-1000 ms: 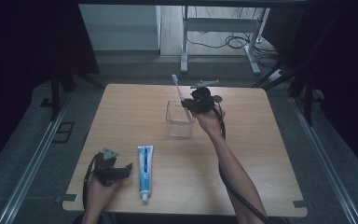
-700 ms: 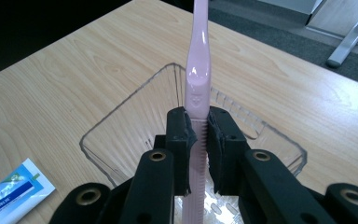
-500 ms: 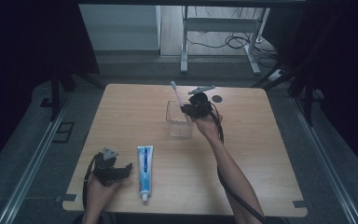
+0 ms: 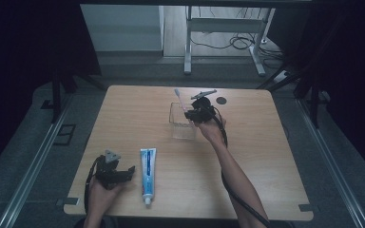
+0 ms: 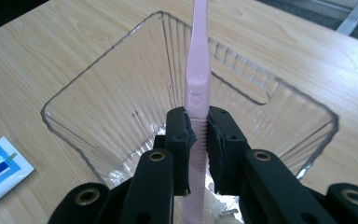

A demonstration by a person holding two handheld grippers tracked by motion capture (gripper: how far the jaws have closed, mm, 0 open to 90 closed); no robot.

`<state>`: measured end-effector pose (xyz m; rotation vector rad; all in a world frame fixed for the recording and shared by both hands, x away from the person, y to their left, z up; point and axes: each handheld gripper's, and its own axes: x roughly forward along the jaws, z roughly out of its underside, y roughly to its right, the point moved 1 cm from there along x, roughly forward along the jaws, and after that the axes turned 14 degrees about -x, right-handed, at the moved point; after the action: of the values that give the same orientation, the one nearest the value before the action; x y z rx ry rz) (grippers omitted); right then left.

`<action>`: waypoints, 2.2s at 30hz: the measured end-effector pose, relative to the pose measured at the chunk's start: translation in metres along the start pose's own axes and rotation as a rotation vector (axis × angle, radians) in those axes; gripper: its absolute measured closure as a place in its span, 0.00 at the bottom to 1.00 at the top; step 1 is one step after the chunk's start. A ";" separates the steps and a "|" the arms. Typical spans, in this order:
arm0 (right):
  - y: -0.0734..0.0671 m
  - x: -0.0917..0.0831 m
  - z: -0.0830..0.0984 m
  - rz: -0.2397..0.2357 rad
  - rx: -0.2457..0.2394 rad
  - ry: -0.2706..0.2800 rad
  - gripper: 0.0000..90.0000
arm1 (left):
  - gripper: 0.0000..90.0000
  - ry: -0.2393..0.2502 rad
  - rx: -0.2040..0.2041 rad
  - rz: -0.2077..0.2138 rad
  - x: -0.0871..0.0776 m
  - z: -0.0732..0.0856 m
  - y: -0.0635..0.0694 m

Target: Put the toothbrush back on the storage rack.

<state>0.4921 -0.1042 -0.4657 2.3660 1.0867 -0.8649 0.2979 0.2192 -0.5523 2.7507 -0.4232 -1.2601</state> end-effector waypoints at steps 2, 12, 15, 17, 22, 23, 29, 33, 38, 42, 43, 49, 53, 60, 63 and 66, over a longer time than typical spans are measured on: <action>-0.001 0.002 0.001 -0.010 0.006 -0.016 0.86 | 0.14 0.000 0.000 0.000 0.000 0.000 0.000; -0.003 0.006 0.002 -0.038 -0.002 -0.027 0.81 | 0.14 0.000 0.000 0.000 0.000 0.000 0.000; -0.003 0.005 0.002 -0.038 -0.006 -0.023 0.80 | 0.14 0.000 0.000 0.000 0.000 0.000 0.000; -0.003 0.003 0.001 -0.040 -0.006 -0.024 0.78 | 0.14 0.000 0.000 0.000 0.000 0.000 0.000; -0.003 -0.007 0.000 -0.036 -0.020 0.002 0.68 | 0.14 0.001 0.000 0.000 0.000 0.000 0.000; -0.003 -0.007 0.000 -0.036 -0.020 0.002 0.68 | 0.14 0.001 0.000 0.000 0.000 0.000 0.000; -0.005 -0.020 0.000 -0.033 -0.034 0.027 0.59 | 0.14 0.001 0.000 0.001 0.000 0.000 0.000; -0.008 -0.028 0.001 -0.032 -0.059 0.032 0.54 | 0.14 0.001 0.001 0.001 0.000 0.000 0.000; -0.009 -0.038 0.004 -0.031 -0.062 0.048 0.47 | 0.14 0.001 0.001 0.001 0.000 0.000 0.000; -0.011 -0.044 0.009 -0.039 -0.063 0.050 0.41 | 0.14 0.001 0.001 0.001 0.000 0.000 0.000; -0.011 -0.046 0.010 -0.036 -0.065 0.053 0.40 | 0.14 0.001 0.001 0.001 0.000 0.000 0.000; -0.016 -0.053 0.018 -0.043 -0.080 0.062 0.32 | 0.14 0.001 0.001 0.000 0.000 0.000 0.000; -0.020 -0.055 0.024 -0.045 -0.101 0.057 0.28 | 0.14 0.001 0.001 0.000 0.000 0.000 0.000; -0.029 -0.059 0.032 -0.052 -0.135 0.046 0.22 | 0.14 0.000 0.000 0.001 0.000 0.000 0.000; -0.034 -0.061 0.036 -0.052 -0.157 0.040 0.19 | 0.14 0.000 0.000 0.001 0.000 0.000 0.000; -0.037 -0.065 0.040 -0.054 -0.163 0.042 0.16 | 0.14 0.000 -0.003 0.000 0.000 0.000 0.000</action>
<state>0.4157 -0.1384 -0.4546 2.2389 1.1957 -0.7186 0.2976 0.2188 -0.5523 2.7483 -0.4211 -1.2590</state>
